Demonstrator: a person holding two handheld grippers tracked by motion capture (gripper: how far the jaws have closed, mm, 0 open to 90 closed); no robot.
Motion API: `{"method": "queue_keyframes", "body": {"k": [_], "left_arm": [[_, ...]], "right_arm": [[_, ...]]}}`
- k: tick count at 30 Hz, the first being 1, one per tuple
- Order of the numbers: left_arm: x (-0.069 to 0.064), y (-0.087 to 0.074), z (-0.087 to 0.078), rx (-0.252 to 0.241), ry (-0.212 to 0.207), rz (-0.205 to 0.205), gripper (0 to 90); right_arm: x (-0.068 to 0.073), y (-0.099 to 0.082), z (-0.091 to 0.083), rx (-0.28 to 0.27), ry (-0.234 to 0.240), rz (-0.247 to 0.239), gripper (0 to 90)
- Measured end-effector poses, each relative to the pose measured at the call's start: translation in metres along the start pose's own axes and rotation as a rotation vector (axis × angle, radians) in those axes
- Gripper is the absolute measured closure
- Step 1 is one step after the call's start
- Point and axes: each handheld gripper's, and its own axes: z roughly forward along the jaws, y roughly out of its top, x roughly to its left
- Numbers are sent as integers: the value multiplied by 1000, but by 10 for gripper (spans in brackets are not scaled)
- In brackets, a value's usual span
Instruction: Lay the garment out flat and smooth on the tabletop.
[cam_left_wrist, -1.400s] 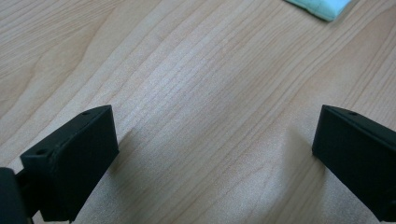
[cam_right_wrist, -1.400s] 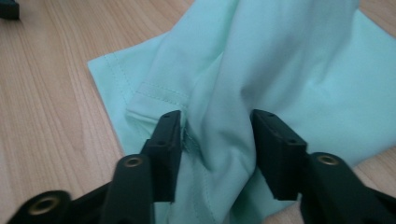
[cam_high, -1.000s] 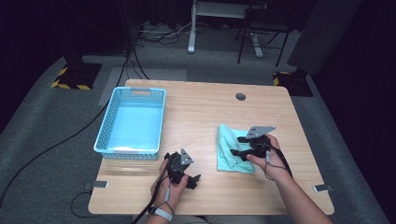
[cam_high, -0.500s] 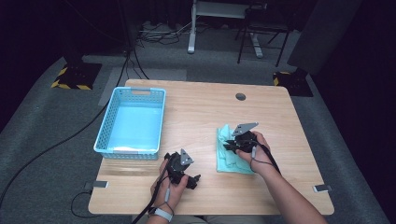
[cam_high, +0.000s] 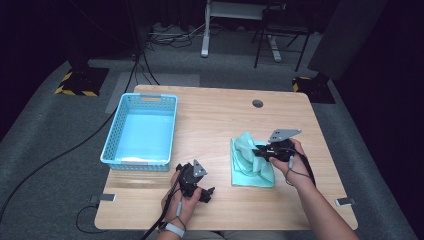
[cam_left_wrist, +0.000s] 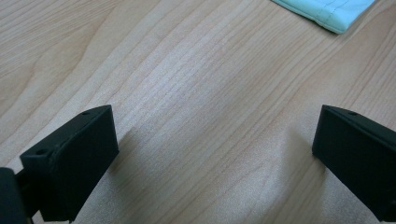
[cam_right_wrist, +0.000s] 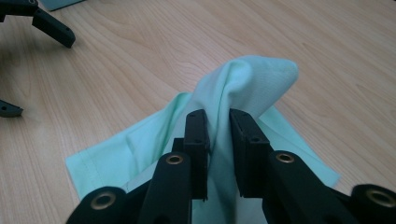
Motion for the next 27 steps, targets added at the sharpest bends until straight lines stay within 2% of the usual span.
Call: {"method": "queue_keyframes", "body": {"k": [8, 9, 13, 14, 15, 16, 17, 19, 23, 27], "left_arm": [[0, 0, 0, 1, 0, 1, 2], [0, 0, 0, 1, 0, 1, 1], [0, 0, 0, 1, 0, 1, 2], [0, 0, 0, 1, 0, 1, 1], [0, 0, 0, 0, 0, 1, 2], [0, 0, 0, 1, 0, 1, 2], [0, 0, 0, 1, 0, 1, 2], [0, 0, 0, 1, 0, 1, 2], [0, 0, 0, 1, 0, 1, 2], [0, 0, 0, 1, 0, 1, 2]], "right_arm": [[-15, -14, -20, -30, -30, 45, 776], [-20, -20, -25, -27, -45, 64, 774], [-28, -31, -30, -4, -71, 86, 749], [-30, -34, -31, 7, -84, 95, 720], [-34, -40, -33, 26, -128, 118, 580], [-34, -40, -33, 26, -128, 118, 580], [-36, -42, -35, 20, -151, 134, 536], [-37, -42, -42, -15, -157, 145, 495], [-26, -33, -45, -33, -152, 93, 485], [-10, -24, -32, -16, -110, 27, 468]]}}
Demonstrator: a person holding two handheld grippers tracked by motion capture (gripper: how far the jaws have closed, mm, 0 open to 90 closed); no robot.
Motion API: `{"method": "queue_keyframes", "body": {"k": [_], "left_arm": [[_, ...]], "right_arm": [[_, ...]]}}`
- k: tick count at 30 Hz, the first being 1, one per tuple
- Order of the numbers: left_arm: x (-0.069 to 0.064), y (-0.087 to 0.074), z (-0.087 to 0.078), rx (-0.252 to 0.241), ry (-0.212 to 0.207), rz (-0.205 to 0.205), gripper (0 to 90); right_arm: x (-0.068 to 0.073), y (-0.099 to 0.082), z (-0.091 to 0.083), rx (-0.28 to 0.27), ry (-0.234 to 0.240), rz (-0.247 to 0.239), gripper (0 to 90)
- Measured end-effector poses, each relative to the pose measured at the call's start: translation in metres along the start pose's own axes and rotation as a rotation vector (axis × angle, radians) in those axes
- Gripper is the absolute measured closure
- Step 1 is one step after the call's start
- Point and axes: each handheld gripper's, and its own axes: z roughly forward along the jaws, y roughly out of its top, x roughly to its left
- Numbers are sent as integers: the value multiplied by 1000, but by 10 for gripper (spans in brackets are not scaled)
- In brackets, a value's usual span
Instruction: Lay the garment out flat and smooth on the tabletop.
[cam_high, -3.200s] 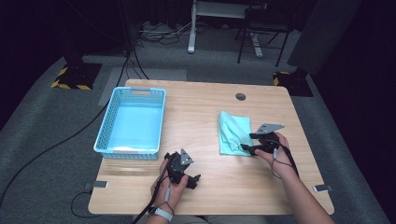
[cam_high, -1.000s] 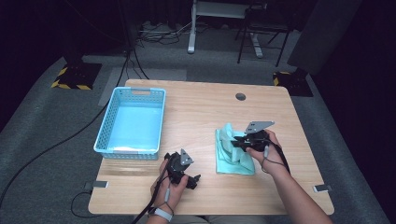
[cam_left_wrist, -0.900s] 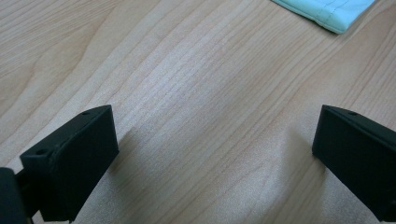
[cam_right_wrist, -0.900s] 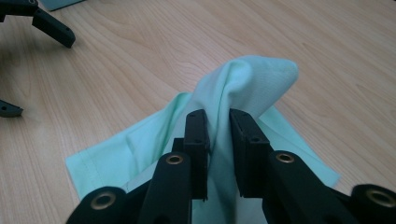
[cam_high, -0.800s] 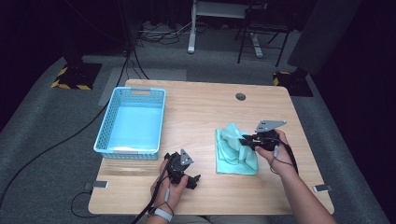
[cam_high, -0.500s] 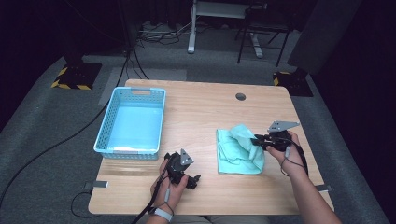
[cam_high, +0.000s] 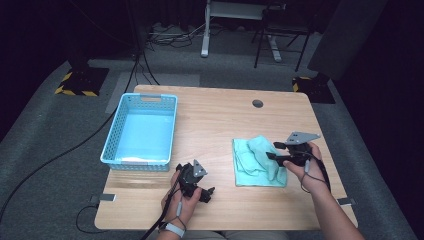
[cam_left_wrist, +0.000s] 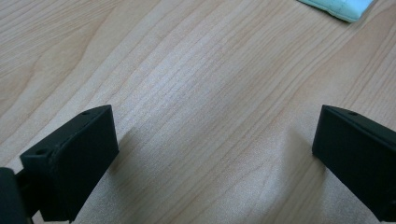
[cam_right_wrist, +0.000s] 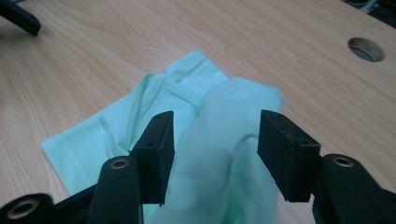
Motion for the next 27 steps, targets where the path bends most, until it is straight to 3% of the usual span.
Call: {"method": "queue_keyframes", "body": {"k": [6, 9, 13, 14, 16, 21, 27], "left_arm": [[0, 0, 0, 0, -1, -1, 2], [0, 0, 0, -1, -1, -1, 2], [0, 0, 0, 0, 0, 1, 2], [0, 0, 0, 0, 0, 0, 2], [0, 0, 0, -1, 0, 0, 2], [0, 0, 0, -1, -1, 0, 2], [0, 0, 0, -1, 0, -2, 2]], "right_arm": [[6, 0, 29, 60, 39, -21, 450], [2, -7, 48, 139, 40, -15, 457], [2, -11, 56, 196, 41, -35, 743], [1, -11, 55, 199, 36, -39, 802], [-1, -9, 50, 186, 44, -22, 828], [-11, -4, 21, 103, 22, 20, 829], [-25, -5, -8, 42, -13, 62, 817]]}}
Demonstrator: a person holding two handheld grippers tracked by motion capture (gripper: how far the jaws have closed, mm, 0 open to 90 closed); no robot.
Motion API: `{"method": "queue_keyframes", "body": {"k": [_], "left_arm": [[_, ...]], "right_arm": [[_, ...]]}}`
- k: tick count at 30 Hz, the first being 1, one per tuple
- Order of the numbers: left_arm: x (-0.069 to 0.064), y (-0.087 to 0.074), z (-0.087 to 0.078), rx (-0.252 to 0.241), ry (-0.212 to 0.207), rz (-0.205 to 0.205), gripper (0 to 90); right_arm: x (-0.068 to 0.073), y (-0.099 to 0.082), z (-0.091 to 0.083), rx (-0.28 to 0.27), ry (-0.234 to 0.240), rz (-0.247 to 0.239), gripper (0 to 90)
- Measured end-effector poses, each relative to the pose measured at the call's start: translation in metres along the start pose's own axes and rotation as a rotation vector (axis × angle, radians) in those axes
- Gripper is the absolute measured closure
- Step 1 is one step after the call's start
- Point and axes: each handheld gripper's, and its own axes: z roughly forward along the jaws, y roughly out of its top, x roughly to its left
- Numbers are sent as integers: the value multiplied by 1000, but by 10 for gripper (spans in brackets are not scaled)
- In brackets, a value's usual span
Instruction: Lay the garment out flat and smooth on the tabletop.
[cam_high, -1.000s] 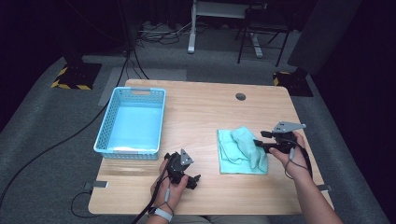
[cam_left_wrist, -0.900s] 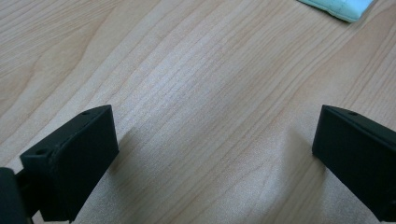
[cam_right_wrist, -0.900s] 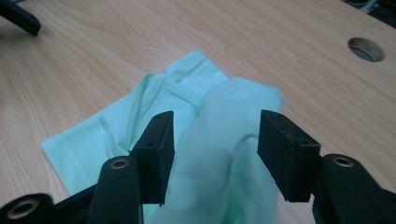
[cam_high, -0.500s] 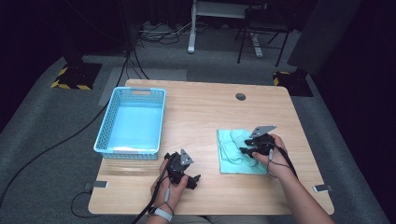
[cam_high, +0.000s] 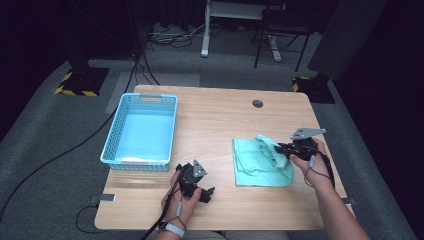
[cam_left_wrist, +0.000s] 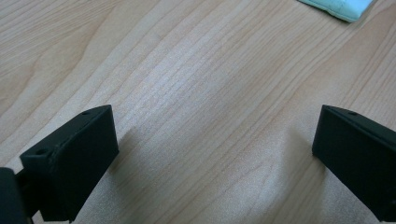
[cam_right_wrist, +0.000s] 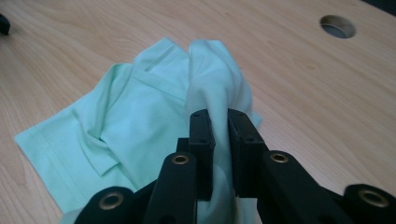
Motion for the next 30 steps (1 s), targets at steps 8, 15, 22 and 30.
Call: {"method": "queue_keyframes", "body": {"k": [8, 15, 22, 30], "left_arm": [[0, 0, 0, 1, 0, 0, 2], [0, 0, 0, 1, 0, 0, 1], [0, 0, 0, 1, 0, 0, 2], [0, 0, 0, 1, 0, -2, 2]], "right_arm": [[-33, -23, -24, 16, -105, 116, 703], [-38, -33, -30, -4, -174, 161, 483], [-35, -32, -11, 53, -164, 145, 451], [-42, -42, 19, 187, -164, 126, 610]]}}
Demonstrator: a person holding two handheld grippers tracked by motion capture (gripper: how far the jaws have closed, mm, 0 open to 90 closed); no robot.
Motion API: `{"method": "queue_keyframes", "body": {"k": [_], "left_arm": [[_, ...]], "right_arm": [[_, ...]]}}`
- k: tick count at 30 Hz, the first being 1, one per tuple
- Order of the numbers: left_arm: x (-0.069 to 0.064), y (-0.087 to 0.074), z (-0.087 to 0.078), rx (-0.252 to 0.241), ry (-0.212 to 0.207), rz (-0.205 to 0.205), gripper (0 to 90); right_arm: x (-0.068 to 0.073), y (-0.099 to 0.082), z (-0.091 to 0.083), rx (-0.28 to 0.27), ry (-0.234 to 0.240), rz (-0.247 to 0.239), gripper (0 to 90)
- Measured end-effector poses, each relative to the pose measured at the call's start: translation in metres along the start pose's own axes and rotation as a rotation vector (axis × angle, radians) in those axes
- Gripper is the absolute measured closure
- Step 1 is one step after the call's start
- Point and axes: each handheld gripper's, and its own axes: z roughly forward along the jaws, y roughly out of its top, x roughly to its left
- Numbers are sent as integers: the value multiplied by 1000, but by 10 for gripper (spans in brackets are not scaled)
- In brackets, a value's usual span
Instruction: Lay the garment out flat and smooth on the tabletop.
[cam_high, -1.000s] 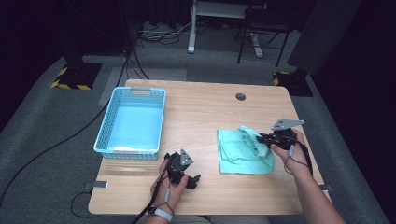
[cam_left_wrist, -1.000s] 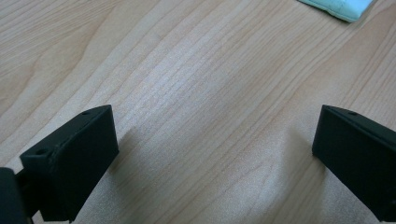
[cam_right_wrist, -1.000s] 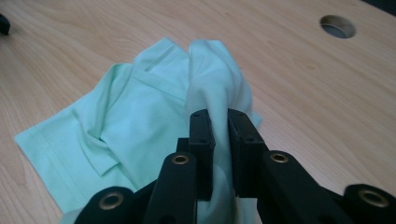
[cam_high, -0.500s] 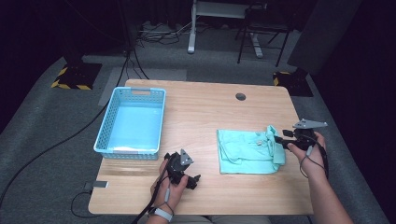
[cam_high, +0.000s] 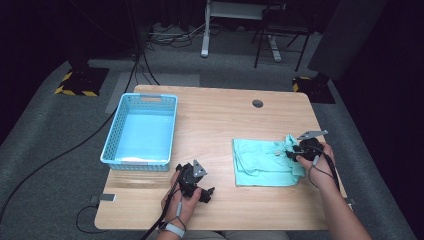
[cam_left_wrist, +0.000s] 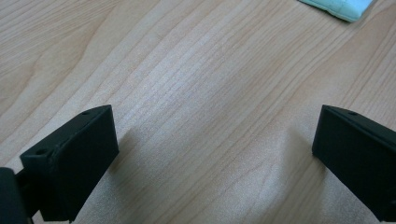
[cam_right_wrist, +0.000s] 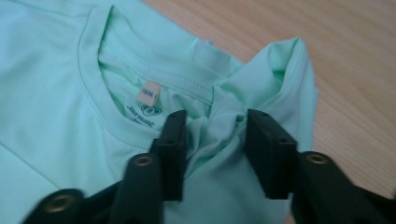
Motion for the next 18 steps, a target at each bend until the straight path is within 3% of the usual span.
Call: {"method": "queue_keyframes", "body": {"k": [4, 6, 12, 18], "left_arm": [[0, 0, 0, 0, -1, 1, 2], [0, 0, 0, 0, 0, 1, 2], [0, 0, 0, 0, -1, 0, 1], [0, 0, 0, 0, -1, 1, 2]], "right_arm": [[-2, -3, 0, 29, 20, -16, 851], [-3, -3, -7, 18, 24, -9, 862], [-16, -11, -47, -106, 27, 56, 861], [-32, -31, -66, -118, 9, 119, 818]]}}
